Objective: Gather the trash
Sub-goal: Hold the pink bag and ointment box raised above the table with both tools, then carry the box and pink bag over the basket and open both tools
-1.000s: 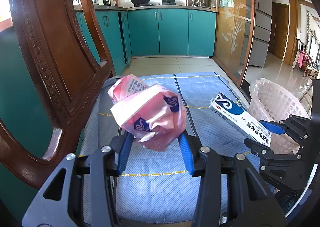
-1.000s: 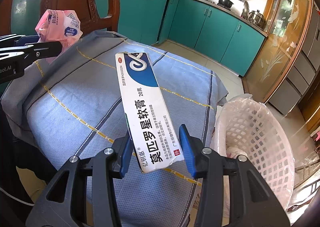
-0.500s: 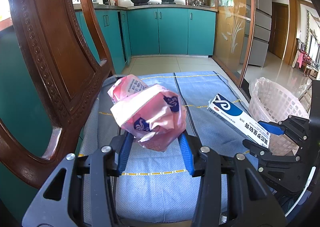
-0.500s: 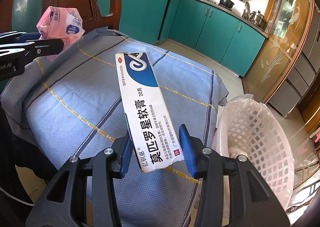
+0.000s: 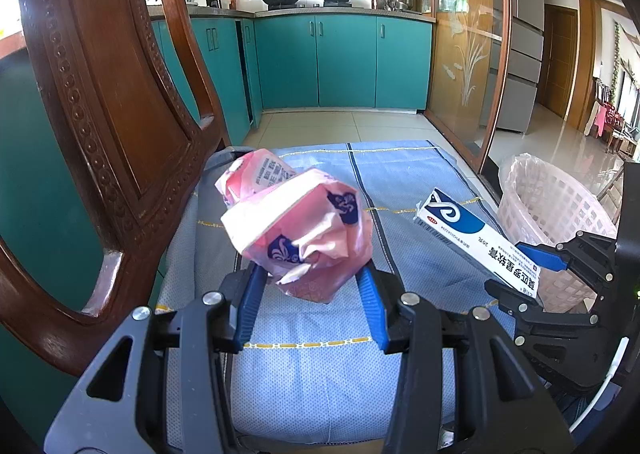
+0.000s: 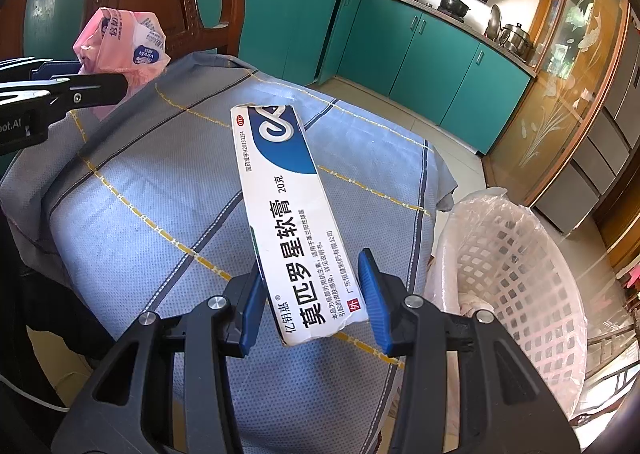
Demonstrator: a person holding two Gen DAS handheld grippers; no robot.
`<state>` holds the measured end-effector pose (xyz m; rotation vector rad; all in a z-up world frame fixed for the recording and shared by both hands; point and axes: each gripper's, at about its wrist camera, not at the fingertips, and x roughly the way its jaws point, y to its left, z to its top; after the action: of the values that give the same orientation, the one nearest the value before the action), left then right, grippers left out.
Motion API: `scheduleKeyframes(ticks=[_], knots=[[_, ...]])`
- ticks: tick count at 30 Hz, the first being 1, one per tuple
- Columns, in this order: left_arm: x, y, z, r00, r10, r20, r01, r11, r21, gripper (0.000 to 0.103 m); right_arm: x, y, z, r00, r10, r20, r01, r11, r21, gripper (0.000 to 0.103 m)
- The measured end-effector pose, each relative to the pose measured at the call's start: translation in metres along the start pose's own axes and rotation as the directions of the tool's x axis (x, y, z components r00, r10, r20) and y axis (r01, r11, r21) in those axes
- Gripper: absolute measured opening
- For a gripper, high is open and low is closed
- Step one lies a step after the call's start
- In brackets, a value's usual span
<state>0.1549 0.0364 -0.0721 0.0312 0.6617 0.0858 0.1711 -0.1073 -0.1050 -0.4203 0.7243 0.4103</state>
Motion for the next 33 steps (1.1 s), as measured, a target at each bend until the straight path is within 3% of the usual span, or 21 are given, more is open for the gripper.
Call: scheduleKeyframes(ticks=[15, 22, 26, 30, 33], knots=[[0.001, 0.000, -0.006, 1.000, -0.005, -0.004, 0.005, 1.000, -0.014, 0.045, -0.007, -0.004, -0.001, 0.999, -0.034, 0.031, 0.033, 0.999, 0.006, 0.045], [-0.001, -0.011, 0.022, 0.991, -0.128, 0.033, 0.129, 0.991, -0.021, 0.045, -0.040, -0.052, -0.003, 0.981, -0.135, 0.136, 0.118, 0.985, 0.128, 0.045], [0.005, -0.048, 0.047, 0.966, -0.257, 0.038, 0.256, 0.966, 0.040, 0.045, -0.056, -0.107, -0.023, 0.973, -0.195, 0.122, 0.157, 0.951, 0.266, 0.045], [0.018, -0.104, 0.064, 0.925, -0.379, 0.004, 0.376, 0.919, 0.121, 0.045, -0.057, -0.160, -0.052, 0.965, -0.261, 0.028, 0.229, 0.888, 0.399, 0.045], [0.035, -0.155, 0.073, 0.873, -0.484, -0.061, 0.487, 0.860, 0.152, 0.045, -0.054, -0.192, -0.077, 0.954, -0.293, -0.060, 0.285, 0.830, 0.480, 0.045]])
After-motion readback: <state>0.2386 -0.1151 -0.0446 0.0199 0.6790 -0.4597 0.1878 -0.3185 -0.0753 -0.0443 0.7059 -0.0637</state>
